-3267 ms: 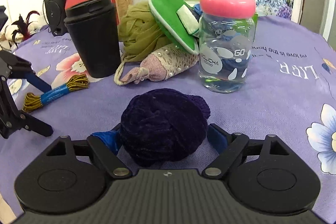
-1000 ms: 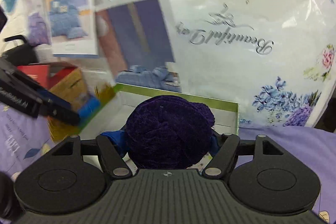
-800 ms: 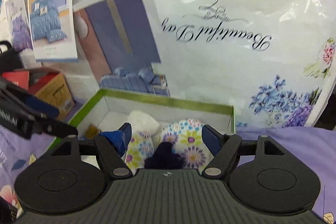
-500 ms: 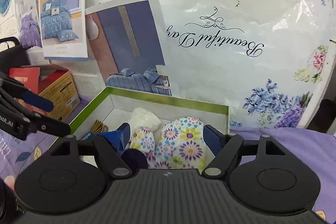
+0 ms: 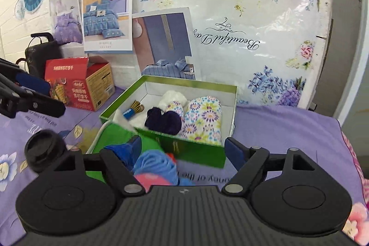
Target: Organize soft objects
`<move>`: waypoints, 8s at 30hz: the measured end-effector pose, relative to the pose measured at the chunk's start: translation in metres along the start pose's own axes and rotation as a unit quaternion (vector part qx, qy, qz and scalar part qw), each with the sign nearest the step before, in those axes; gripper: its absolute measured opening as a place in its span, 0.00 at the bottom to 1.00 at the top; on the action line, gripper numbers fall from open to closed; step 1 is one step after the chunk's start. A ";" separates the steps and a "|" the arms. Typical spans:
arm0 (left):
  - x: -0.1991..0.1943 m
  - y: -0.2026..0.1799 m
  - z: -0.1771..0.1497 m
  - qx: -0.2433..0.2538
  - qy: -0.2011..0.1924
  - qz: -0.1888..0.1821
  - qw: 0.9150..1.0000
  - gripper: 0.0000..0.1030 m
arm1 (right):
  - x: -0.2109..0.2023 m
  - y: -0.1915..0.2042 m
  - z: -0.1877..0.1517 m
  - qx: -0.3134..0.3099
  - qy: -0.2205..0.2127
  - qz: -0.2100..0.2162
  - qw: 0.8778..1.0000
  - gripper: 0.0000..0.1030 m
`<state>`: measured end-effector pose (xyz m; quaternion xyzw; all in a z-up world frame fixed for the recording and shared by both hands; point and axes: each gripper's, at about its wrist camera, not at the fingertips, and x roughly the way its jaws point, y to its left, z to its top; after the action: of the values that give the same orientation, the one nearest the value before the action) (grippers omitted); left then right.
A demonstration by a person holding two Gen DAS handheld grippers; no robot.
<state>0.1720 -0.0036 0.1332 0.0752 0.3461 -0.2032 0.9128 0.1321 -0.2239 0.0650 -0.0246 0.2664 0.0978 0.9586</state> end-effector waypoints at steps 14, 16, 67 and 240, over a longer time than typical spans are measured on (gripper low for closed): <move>-0.034 0.017 -0.103 -0.086 0.012 0.069 0.994 0.97 | -0.044 0.030 -0.059 0.034 -0.003 0.017 0.999 0.65; -0.036 0.021 -0.119 -0.106 0.019 0.077 0.991 0.97 | -0.044 0.035 -0.066 0.034 -0.002 0.019 0.999 0.66; -0.026 0.031 -0.150 -0.124 0.047 0.074 0.988 0.97 | 0.042 -0.085 -0.043 -0.037 0.218 -0.181 0.958 0.68; 0.090 -0.071 -0.172 0.238 0.193 -0.157 0.939 0.98 | -0.011 0.051 -0.174 -0.075 0.141 0.083 0.984 0.77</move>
<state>0.1001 -0.0489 -0.0551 0.2730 0.4643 -0.4022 0.7403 0.0244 -0.1930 -0.0785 -0.0879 0.3923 0.1925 0.8952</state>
